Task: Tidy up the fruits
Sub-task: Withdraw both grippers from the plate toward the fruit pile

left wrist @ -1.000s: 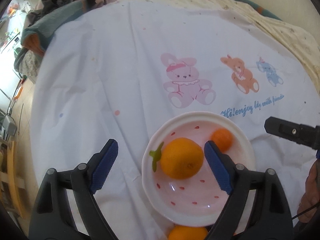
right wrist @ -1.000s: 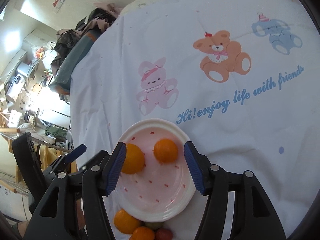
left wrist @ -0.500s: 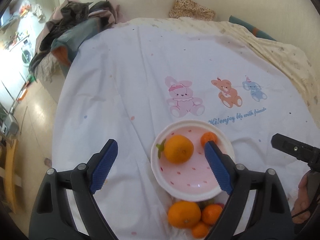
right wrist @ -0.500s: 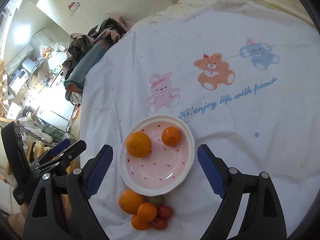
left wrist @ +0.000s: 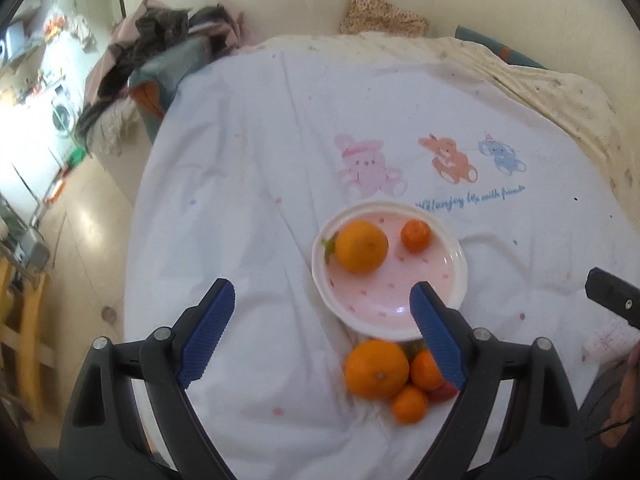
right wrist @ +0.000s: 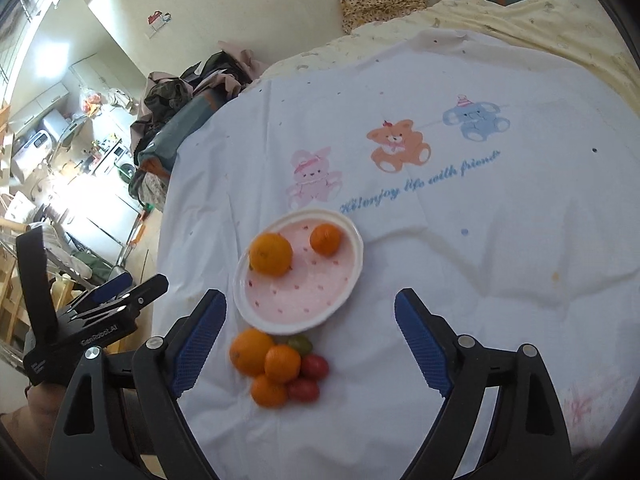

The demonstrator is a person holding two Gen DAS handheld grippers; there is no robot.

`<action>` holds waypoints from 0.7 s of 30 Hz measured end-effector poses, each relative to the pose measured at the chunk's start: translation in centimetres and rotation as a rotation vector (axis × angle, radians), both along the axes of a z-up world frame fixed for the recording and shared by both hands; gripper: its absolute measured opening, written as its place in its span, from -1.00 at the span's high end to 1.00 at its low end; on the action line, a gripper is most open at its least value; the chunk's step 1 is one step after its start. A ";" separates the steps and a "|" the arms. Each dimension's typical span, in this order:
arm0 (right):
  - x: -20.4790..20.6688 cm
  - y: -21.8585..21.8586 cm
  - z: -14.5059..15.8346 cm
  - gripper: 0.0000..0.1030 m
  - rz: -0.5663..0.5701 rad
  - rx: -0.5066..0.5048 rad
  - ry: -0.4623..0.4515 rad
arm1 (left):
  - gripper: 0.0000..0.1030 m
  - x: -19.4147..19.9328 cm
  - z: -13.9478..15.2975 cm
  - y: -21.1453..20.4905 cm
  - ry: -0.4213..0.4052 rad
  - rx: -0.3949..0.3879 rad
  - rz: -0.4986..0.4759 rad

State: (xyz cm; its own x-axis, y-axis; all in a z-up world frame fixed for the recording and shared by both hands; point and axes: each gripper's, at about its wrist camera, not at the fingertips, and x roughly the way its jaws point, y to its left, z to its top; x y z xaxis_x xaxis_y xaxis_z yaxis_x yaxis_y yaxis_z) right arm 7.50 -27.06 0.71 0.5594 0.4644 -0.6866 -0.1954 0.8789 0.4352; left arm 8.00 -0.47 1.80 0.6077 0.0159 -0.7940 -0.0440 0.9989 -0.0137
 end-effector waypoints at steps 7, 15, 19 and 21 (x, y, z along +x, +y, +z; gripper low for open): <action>-1.7 -0.5 -1.2 -0.72 -0.012 0.001 0.049 | -0.69 -1.8 -1.7 1.2 0.077 -0.042 0.027; -1.2 -0.8 -2.0 -0.72 -0.089 -0.023 0.089 | -0.69 -2.5 -4.3 1.4 0.189 -0.056 0.024; -0.9 -0.8 -2.6 -0.72 -0.093 -0.026 0.113 | -0.54 -2.5 -7.3 -0.6 0.333 -0.076 -0.069; -1.0 -0.7 -3.0 -0.72 -0.074 0.002 0.132 | -0.53 -2.3 -8.4 -1.3 0.371 -0.065 -0.074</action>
State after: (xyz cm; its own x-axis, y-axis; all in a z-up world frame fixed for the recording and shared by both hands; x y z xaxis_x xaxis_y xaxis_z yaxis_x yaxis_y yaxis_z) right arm 6.53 -27.81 -2.25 0.4973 0.4268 -0.7554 -0.0713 0.8878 0.4547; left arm 5.72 -1.76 -6.64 0.2762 -0.0750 -0.9582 0.0147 0.9972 -0.0739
